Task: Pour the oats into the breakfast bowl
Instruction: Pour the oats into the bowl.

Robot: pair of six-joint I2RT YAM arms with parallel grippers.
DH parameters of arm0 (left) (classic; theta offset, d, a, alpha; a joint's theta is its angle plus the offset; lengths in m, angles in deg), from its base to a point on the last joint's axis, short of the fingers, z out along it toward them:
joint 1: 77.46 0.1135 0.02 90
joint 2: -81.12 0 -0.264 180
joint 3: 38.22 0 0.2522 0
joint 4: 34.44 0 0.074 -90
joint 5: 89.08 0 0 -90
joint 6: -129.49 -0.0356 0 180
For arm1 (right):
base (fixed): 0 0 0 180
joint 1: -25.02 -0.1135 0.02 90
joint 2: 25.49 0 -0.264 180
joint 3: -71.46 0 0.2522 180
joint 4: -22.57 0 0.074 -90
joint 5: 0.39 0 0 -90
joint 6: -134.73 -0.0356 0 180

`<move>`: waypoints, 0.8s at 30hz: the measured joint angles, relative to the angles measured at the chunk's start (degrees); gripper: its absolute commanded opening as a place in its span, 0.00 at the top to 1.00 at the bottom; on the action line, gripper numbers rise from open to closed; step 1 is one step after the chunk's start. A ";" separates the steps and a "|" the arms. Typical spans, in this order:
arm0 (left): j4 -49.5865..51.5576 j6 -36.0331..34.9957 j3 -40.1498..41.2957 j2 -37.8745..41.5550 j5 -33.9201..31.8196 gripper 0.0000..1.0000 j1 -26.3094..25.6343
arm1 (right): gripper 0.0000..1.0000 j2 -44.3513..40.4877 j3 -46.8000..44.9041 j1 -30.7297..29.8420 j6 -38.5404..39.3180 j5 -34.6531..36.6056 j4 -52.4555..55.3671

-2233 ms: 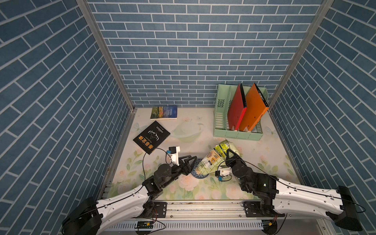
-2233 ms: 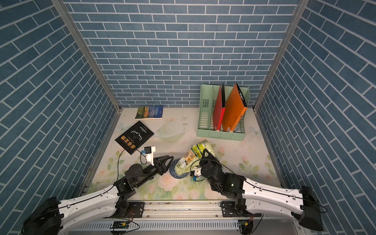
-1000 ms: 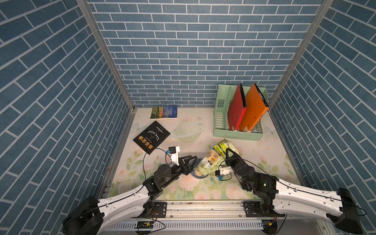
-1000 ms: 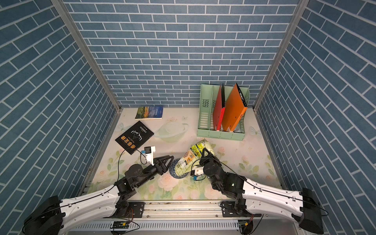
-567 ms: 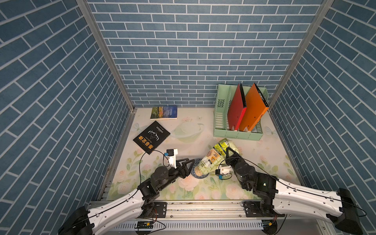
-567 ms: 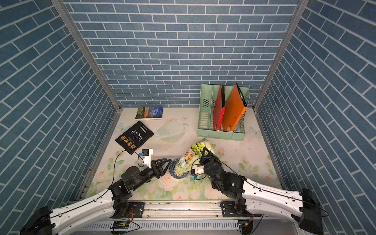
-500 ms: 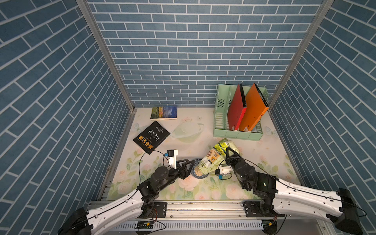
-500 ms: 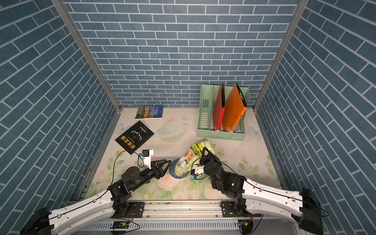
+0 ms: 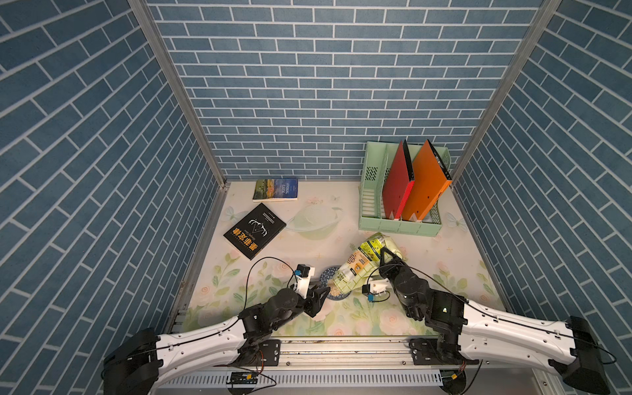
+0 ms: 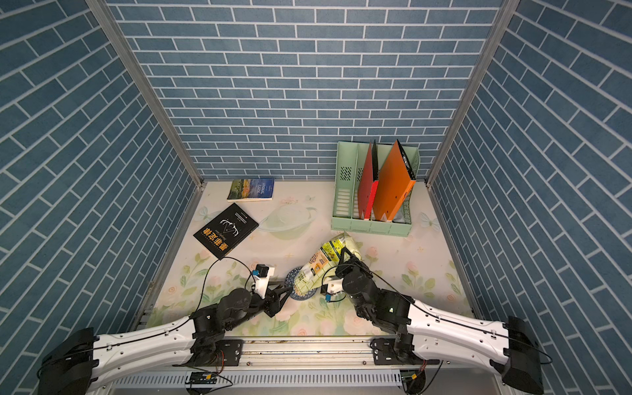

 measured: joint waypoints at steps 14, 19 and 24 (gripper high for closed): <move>-11.54 -6.80 0.02 -1.16 -1.53 0.53 -1.18 | 1.00 1.09 0.39 -0.02 0.00 0.20 0.46; -11.02 -7.41 0.02 -1.33 -1.51 0.53 -1.64 | 1.00 1.49 0.76 -0.04 0.02 0.17 0.52; -10.91 -7.56 0.02 -0.20 -2.54 0.55 -1.70 | 1.00 2.03 1.14 -0.17 0.00 0.28 0.52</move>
